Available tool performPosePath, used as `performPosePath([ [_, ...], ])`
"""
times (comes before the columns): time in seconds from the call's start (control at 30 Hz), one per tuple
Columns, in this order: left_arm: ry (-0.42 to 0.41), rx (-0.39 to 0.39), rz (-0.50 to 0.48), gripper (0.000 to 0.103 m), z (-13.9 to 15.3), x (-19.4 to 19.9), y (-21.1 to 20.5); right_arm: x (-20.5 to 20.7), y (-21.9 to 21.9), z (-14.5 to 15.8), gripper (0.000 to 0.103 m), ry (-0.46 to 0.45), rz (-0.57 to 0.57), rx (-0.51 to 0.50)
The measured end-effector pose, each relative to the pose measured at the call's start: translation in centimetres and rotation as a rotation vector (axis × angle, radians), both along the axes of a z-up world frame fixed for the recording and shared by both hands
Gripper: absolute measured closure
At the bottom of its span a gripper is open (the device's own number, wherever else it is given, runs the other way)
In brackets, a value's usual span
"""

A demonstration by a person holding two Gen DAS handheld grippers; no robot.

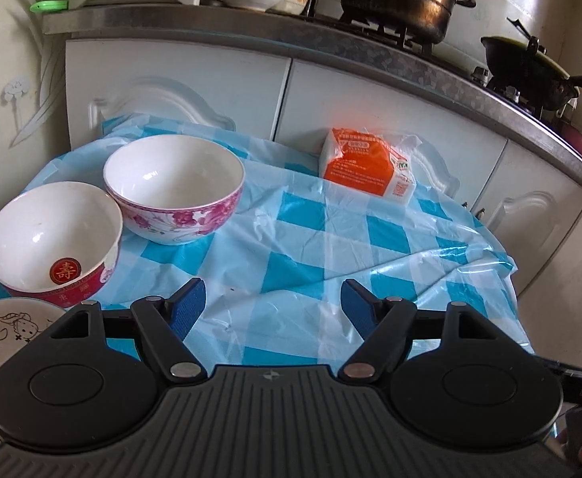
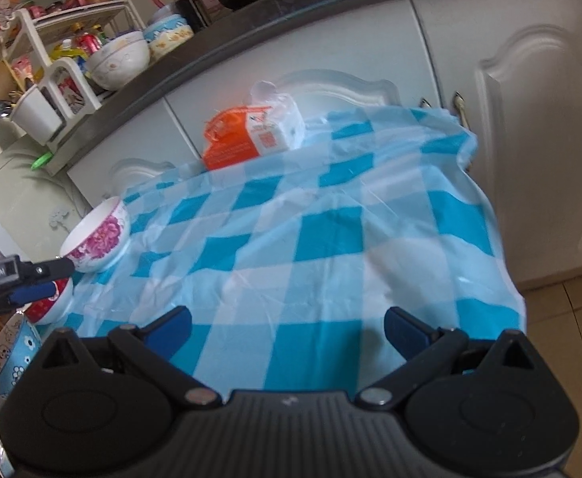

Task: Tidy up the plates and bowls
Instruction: 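Move both grippers to the rim of the pink floral bowl, then close both grippers on the pink floral bowl rim and lift it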

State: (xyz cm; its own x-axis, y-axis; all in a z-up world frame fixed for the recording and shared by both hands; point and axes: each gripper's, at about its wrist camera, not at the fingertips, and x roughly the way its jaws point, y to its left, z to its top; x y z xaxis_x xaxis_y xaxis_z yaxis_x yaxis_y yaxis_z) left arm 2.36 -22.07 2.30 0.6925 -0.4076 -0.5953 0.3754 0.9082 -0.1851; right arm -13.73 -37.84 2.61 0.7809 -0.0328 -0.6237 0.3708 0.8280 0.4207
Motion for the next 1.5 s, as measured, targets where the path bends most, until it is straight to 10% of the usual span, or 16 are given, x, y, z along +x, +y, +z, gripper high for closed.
performPosePath([
  [0.47,-0.086,-0.051,-0.038,0.009,-0.8,-3.0,1.9,-0.5,0.3,1.5,0.001,-0.054,-0.020,-0.044],
  [1.5,-0.211,-0.018,-0.050,0.001,12.1,-7.7,14.4,-1.5,14.4,14.9,0.001,-0.099,0.017,0.087],
])
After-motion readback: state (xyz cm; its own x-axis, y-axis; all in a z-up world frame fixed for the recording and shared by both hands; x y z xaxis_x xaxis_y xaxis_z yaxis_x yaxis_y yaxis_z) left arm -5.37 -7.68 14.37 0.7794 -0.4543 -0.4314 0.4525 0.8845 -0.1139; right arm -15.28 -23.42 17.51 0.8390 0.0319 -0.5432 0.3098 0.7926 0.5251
